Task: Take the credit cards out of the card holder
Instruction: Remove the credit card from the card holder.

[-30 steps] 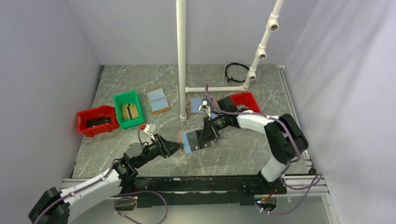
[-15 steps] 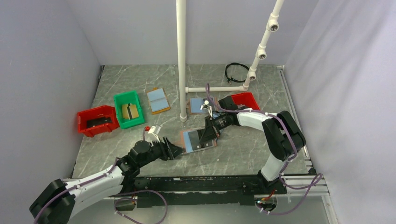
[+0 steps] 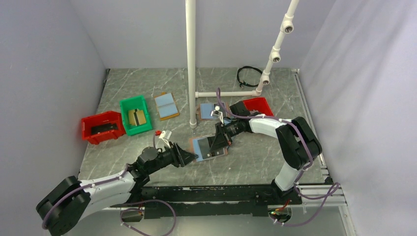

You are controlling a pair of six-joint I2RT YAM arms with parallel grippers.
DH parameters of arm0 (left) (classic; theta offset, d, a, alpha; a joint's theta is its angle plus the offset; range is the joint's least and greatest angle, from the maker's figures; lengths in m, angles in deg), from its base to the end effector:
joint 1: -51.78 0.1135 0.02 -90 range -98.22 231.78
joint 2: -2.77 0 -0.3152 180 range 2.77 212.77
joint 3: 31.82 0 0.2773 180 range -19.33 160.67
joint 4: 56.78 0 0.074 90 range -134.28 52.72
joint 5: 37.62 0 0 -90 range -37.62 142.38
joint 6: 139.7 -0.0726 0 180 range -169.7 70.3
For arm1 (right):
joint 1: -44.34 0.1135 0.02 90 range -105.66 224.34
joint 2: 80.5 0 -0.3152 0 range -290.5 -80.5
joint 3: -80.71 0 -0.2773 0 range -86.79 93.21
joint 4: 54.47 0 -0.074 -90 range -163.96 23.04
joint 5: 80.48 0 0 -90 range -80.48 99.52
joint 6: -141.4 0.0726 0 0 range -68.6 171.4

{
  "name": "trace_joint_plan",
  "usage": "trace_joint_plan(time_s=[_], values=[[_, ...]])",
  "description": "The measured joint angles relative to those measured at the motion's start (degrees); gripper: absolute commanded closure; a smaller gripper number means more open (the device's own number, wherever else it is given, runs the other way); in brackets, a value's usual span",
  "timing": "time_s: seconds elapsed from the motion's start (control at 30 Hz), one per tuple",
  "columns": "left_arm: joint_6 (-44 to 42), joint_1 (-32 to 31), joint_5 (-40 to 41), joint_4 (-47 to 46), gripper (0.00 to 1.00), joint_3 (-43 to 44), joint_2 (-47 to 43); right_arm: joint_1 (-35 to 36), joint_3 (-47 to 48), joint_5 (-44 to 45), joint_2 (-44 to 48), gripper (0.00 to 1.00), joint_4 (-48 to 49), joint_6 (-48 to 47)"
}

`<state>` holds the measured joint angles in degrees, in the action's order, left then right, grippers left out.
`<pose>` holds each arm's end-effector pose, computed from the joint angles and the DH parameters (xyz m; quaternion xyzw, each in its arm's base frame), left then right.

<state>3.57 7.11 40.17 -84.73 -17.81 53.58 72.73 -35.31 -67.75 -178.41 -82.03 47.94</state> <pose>0.1216 -0.1418 0.1694 0.0124 0.7583 -0.5409 0.3636 0.2623 0.2223 0.1918 -0.3556 0.6858 0.6324 0.0572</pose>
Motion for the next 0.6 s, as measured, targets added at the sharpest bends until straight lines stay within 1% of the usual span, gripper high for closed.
trace_joint_plan(time_s=[0.23, 0.33, 0.37, 0.43, 0.6], values=[[0.44, 0.00, -0.68, -6.47, 0.50, 0.00, 6.19, 0.00, 0.02, -0.63, 0.00, 1.00, -0.48, -0.04], [0.55, 0.00, -1.73, -10.10, 0.64, 0.02, 8.39, 0.13, 0.20, -0.83, 0.00, 1.00, -1.25, -0.44], [0.66, 0.00, -2.08, -10.91, 0.80, 0.11, 9.03, 0.15, 0.26, -0.83, 0.00, 1.00, -1.36, -0.50], [0.90, 0.02, -2.67, -12.50, 1.00, 0.26, 10.45, 0.17, 0.33, -0.92, 0.00, 1.00, -1.46, -0.66], [1.09, 0.04, -3.69, -16.22, 1.00, 0.44, 12.96, 0.15, 0.39, -0.90, 0.00, 1.00, -1.70, -1.11]])
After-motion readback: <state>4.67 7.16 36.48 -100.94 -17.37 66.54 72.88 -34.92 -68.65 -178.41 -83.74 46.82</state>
